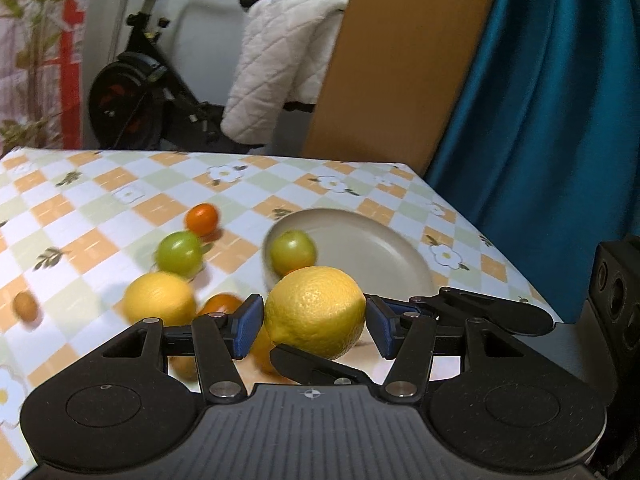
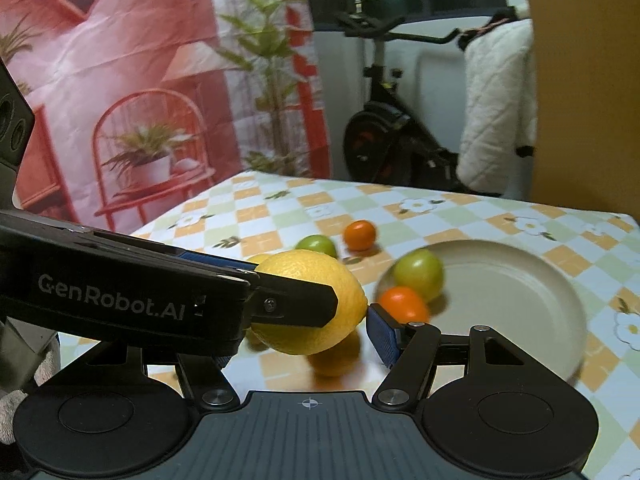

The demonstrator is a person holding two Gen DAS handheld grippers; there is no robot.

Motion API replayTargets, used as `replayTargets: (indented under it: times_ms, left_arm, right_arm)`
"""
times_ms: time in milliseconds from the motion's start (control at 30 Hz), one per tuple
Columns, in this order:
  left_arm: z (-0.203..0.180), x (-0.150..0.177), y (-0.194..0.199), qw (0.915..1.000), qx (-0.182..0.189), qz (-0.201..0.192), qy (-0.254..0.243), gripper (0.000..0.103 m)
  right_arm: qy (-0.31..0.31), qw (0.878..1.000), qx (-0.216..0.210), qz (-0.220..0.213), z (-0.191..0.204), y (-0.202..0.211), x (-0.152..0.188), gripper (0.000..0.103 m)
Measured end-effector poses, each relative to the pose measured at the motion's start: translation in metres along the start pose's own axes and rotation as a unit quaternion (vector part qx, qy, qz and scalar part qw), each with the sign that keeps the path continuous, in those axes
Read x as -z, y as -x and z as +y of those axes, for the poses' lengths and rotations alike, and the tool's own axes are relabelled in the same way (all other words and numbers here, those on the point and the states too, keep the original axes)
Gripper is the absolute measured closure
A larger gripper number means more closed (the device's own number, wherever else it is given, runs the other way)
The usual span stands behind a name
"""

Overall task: Organize fruits
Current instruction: 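Carry the lemon with the left gripper and lower it onto the plate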

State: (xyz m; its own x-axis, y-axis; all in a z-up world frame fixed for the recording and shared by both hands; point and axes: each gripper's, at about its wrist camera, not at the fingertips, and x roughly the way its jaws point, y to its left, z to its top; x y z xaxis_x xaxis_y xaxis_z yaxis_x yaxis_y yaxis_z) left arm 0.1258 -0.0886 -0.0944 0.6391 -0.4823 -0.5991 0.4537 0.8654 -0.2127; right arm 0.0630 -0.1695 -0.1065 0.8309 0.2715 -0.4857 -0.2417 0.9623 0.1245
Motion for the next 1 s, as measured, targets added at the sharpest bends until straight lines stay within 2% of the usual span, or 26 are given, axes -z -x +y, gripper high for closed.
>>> replayTargets:
  times_ms: [400,1000]
  left_arm:
    - [-0.033,-0.013,-0.052,0.9988,0.03,0.028,-0.025,0.044]
    - [-0.023,-0.01,-0.088,0.9975,0.002,0.064,-0.03,0.043]
  right_arm:
    - [-0.063,0.997,0.044,-0.005,-0.061,0.001,0.011,0.041]
    - [-0.076,0.996,0.043,0.034,-0.078,-0.038,0.021,0.041]
